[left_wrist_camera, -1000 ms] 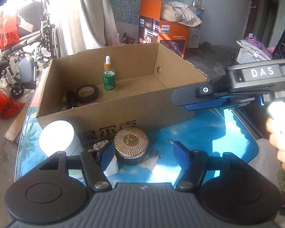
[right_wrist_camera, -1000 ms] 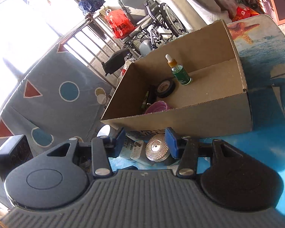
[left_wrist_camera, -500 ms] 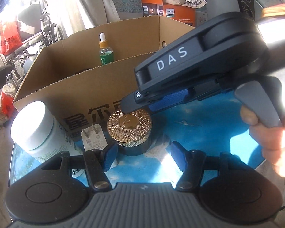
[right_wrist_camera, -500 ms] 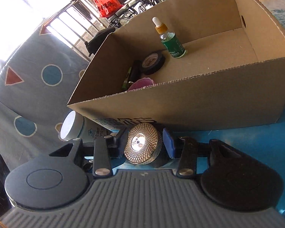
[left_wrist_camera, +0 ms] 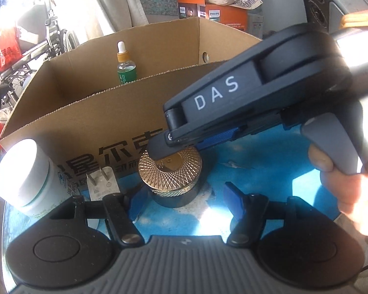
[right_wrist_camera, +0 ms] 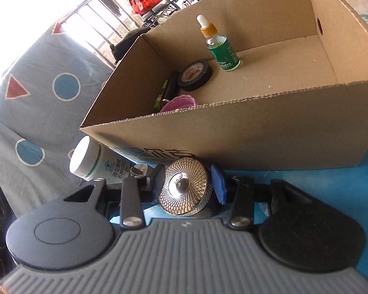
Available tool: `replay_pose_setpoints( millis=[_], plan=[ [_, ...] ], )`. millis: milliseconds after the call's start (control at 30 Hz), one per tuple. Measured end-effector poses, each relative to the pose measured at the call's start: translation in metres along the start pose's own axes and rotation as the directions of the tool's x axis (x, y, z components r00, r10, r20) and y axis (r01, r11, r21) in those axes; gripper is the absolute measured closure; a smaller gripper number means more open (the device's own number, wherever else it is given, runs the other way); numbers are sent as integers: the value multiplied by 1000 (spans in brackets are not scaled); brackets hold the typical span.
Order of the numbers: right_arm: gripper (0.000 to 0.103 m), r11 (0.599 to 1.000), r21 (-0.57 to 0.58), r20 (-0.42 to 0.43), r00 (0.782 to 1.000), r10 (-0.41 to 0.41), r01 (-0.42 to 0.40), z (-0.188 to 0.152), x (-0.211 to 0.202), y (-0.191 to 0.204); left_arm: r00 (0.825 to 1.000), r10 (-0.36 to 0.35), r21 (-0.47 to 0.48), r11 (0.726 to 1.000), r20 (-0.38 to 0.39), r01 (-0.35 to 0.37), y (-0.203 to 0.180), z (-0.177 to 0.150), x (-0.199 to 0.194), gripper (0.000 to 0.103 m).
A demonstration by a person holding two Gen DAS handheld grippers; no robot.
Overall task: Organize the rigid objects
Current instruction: 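Grasp the gold-lidded round jar on the table with the right gripper, then lift the gold-lidded jar with the right gripper and carry it over the box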
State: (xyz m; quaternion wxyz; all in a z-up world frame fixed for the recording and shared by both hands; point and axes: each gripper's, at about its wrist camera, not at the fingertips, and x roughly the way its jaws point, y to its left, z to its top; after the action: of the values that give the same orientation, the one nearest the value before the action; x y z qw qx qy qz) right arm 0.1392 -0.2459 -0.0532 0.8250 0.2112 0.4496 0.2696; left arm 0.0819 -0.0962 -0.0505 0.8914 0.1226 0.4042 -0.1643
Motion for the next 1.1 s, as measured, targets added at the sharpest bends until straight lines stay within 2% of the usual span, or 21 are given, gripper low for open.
replay_pose_setpoints(
  millis=[233, 533, 1100],
  plan=[
    [62, 998, 50, 33, 999, -25, 24, -14, -30, -21, 998, -58, 68, 996, 1, 57, -26, 1, 0, 35],
    [61, 988, 143, 86, 994, -65, 52, -42, -72, -50, 990, -141, 155, 978, -11, 141, -59, 0, -4, 35],
    [61, 980, 192, 103, 992, -68, 48, -48, -80, -61, 997, -80, 183, 980, -18, 82, -57, 15, 19, 36]
  ],
)
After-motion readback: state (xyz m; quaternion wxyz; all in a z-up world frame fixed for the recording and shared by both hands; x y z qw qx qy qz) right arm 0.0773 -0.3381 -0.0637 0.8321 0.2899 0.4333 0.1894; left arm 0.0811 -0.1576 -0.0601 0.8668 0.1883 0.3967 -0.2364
